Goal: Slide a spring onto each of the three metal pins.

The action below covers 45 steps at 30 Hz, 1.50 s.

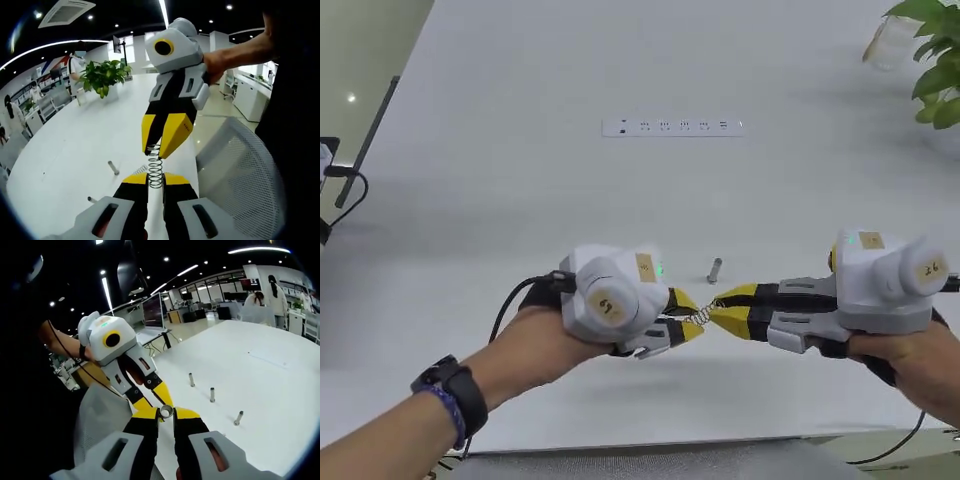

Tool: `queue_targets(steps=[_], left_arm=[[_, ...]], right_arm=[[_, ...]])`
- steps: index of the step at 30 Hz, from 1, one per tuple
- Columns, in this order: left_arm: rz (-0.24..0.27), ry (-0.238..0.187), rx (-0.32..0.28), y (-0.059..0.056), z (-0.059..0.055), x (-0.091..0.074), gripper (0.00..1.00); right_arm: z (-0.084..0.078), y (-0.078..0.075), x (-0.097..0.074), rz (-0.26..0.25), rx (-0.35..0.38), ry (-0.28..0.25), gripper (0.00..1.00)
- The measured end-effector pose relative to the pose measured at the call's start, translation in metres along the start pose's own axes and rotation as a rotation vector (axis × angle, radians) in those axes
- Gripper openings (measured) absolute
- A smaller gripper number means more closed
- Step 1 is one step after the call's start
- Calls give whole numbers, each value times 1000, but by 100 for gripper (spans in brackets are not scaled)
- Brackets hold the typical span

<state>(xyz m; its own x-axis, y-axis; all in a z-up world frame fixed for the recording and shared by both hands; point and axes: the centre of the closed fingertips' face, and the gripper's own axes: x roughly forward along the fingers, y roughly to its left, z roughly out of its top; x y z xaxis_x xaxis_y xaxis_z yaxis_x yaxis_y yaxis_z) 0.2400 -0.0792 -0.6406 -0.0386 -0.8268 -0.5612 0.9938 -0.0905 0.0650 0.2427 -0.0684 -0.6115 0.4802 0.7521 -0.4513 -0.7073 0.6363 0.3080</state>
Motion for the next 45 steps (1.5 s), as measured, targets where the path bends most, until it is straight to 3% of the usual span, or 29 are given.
queue_targets(steps=[15, 22, 26, 31, 36, 45], left_arm=[[16, -30, -8, 5, 7, -1, 2], [3, -35, -3, 1, 8, 0, 2], [-2, -39, 0, -1, 10, 0, 2], [-7, -39, 8, -2, 11, 0, 2], [-9, -42, 13, -2, 13, 0, 2], [-19, -44, 23, -6, 16, 1, 2]], right_arm=[[5, -1, -2, 10, -90, 65, 9], [1, -1, -5, 24, -167, 139, 10], [-6, -6, -7, 33, -246, 219, 14], [-1, -3, -10, 60, -285, 244, 17], [-5, -1, -12, 90, -357, 311, 17], [-8, 5, -7, 131, -422, 361, 16]])
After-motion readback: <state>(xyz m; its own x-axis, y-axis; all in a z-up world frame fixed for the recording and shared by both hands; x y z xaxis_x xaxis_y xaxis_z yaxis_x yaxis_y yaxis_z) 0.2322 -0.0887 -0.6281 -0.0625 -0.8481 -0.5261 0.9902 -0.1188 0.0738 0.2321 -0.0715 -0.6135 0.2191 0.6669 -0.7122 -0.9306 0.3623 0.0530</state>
